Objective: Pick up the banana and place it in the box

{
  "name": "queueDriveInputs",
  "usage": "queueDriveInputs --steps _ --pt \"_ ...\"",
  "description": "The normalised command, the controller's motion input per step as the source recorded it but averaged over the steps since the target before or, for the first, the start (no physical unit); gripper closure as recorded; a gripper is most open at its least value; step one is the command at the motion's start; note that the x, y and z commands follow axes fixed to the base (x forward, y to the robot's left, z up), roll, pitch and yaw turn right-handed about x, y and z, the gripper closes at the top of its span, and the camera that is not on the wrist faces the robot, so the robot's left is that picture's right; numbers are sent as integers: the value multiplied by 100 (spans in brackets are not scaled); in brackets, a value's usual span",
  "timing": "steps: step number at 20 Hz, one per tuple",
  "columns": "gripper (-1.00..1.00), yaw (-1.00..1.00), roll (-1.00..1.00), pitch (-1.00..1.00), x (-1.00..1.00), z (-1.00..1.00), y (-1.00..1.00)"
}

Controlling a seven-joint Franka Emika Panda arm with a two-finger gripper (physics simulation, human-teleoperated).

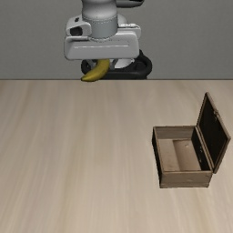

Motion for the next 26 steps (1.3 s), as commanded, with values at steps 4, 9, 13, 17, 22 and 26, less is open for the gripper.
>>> queueDriveInputs --steps 4,9,13,17,22,26 --pt "100 0 0 0 0 0 100" --pt "100 0 0 0 0 0 100" --pt "100 0 0 0 0 0 100" --pt "100 0 0 0 0 0 100" --pt "100 0 0 0 80 0 20" --pt "-100 0 0 0 25 0 25"
